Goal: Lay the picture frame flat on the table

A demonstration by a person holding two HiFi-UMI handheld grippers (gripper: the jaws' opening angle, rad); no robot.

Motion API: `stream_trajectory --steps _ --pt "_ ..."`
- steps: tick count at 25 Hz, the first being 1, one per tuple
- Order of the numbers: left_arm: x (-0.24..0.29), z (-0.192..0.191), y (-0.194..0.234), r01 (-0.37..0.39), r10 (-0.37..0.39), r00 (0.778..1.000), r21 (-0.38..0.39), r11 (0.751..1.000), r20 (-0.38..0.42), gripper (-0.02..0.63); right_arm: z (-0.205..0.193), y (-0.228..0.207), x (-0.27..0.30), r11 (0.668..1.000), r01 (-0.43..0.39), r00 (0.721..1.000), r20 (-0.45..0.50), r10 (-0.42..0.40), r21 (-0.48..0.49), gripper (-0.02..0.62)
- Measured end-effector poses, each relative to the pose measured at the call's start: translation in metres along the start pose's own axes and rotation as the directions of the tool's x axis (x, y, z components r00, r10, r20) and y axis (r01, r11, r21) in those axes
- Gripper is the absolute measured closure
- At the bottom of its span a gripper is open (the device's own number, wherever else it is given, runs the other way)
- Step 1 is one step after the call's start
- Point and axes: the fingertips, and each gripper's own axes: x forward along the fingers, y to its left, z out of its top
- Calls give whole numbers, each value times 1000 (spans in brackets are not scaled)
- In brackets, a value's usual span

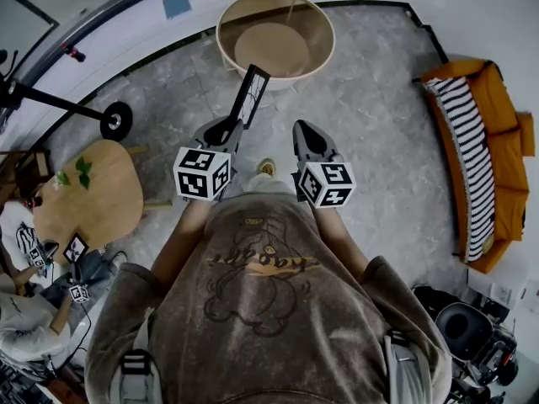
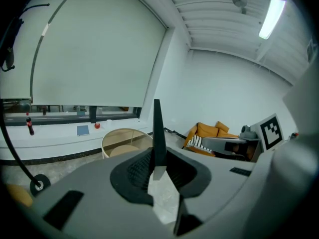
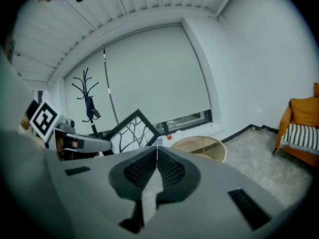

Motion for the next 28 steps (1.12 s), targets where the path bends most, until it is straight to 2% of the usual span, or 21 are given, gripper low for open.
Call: stream_trajectory --steps 12,20,28 --pt "69 34 2 -34 34 999 -2 999 12 525 24 -63 46 999 -43 999 -10 43 -11 575" --pt "91 47 15 -51 51 999 -12 999 17 525 29 -82 70 999 -53 998 -26 52 -2 575" --pt "120 58 19 -33 33 999 -26 999 17 525 34 -100 85 999 -37 998 -45 37 -4 575"
